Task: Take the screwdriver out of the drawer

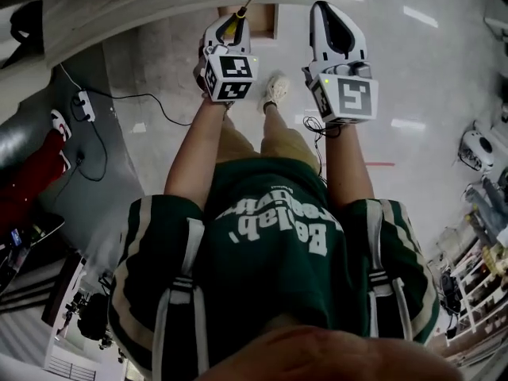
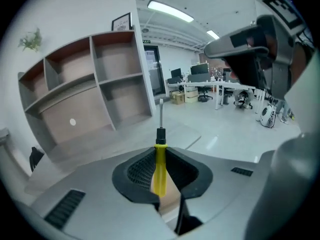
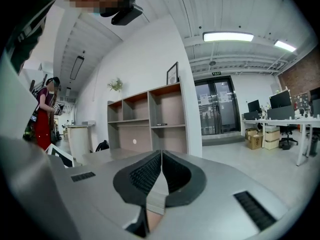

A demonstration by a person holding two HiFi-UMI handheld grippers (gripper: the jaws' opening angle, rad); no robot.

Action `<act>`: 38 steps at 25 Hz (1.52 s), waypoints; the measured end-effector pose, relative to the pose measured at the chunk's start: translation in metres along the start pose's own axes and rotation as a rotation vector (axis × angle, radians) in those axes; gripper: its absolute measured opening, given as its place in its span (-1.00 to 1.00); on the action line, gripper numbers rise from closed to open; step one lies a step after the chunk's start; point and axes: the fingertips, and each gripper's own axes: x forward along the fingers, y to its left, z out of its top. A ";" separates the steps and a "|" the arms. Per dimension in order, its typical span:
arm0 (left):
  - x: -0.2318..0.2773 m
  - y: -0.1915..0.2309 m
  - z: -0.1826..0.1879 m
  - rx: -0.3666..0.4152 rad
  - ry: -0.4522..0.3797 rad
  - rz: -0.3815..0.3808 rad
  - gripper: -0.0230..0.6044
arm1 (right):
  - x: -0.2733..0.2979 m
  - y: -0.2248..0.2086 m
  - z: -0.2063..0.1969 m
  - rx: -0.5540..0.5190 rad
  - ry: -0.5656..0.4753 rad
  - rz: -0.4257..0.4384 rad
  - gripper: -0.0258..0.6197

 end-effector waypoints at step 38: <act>-0.304 0.182 0.224 -0.032 -0.649 0.117 -0.68 | -0.039 0.160 0.225 -0.172 -0.195 -0.047 -0.82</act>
